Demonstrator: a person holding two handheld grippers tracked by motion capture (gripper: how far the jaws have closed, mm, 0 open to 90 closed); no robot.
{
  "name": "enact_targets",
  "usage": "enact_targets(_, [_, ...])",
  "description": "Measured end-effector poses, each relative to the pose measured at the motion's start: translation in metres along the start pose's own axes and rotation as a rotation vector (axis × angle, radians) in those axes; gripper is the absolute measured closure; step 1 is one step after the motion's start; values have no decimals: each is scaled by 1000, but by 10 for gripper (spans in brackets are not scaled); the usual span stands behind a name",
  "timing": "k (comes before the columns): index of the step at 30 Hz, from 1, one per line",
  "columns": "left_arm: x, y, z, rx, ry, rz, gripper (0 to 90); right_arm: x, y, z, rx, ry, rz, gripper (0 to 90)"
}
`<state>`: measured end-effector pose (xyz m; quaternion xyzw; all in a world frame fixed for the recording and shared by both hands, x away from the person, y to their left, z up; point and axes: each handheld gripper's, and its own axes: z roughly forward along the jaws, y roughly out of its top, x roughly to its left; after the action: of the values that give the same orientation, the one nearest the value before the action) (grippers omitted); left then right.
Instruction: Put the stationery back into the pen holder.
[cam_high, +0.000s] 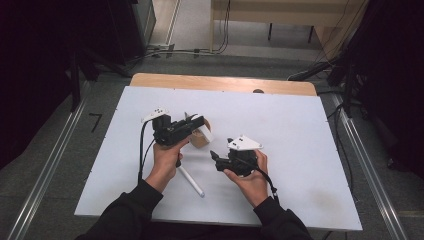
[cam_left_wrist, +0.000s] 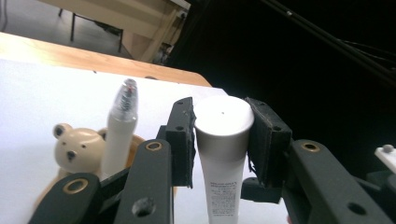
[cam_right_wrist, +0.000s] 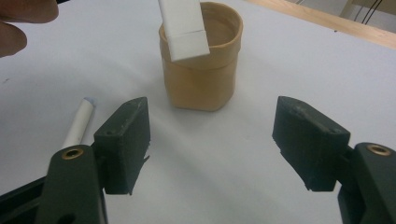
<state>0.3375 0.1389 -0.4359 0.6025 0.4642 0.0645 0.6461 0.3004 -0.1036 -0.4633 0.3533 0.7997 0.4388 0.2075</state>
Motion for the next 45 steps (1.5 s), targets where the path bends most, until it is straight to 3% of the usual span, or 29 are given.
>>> enact_targets(8, [-5, 4, 4, -8, 34, 85, 654, 0, -1, 0, 7, 3, 3, 259])
enact_targets(15, [-6, 5, 9, -9, 64, 134, 654, -1, -1, 0, 10, 3, 4, 259])
enact_targets(33, [-6, 9, 15, -16, 103, 170, 654, -2, -2, 0, 12, 4, 1, 258])
enact_targets(45, [-10, 11, 18, 6, 165, 264, 654, -2, -2, -1, 12, 9, 3, 257])
